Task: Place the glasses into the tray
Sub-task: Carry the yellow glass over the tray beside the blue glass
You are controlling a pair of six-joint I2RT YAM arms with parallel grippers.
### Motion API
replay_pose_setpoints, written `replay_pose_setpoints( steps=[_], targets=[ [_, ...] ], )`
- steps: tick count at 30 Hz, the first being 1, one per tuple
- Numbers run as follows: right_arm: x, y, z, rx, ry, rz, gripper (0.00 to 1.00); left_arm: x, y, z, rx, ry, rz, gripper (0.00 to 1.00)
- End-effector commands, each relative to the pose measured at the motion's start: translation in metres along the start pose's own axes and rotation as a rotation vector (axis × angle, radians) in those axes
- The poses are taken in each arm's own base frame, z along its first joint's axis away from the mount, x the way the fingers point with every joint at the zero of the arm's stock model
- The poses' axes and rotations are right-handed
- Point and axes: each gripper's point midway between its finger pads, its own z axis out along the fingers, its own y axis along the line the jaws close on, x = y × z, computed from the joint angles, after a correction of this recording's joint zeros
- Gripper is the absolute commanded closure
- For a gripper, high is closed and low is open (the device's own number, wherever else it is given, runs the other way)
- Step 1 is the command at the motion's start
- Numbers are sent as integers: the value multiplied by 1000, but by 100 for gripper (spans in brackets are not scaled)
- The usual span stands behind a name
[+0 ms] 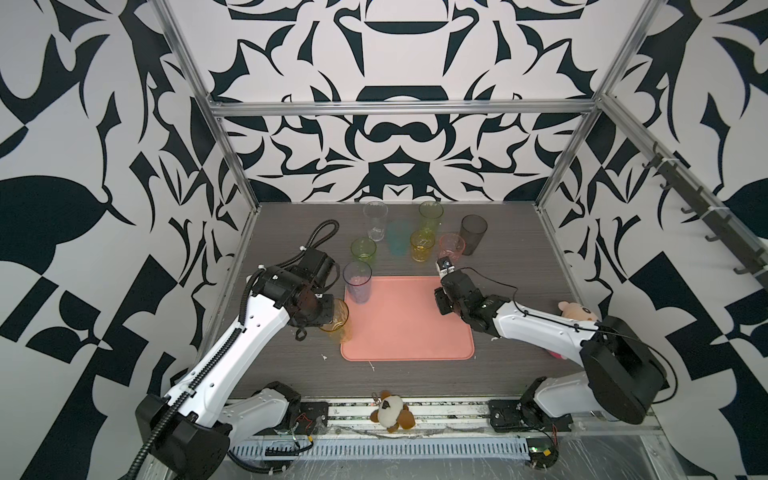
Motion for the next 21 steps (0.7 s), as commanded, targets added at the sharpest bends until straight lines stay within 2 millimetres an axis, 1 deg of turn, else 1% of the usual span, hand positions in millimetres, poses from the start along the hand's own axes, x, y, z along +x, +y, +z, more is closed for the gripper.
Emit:
replay_pose_setpoints(
  steps=[1,12,13,21],
  targets=[
    [-20,-1,-4,13,-45,9,53,-6,-7,-1,12,-19,-7,100],
    [-21,0,-3,9,-44,9,53,-24,-26,22,-53,-19,4,100],
    [-20,0,-3,8,-41,10,54,-25,-27,27,-66,-4,3,100],
    [-21,1,-4,3,-43,11,54,-36,-34,41,-99,15,-21,100]
  ],
)
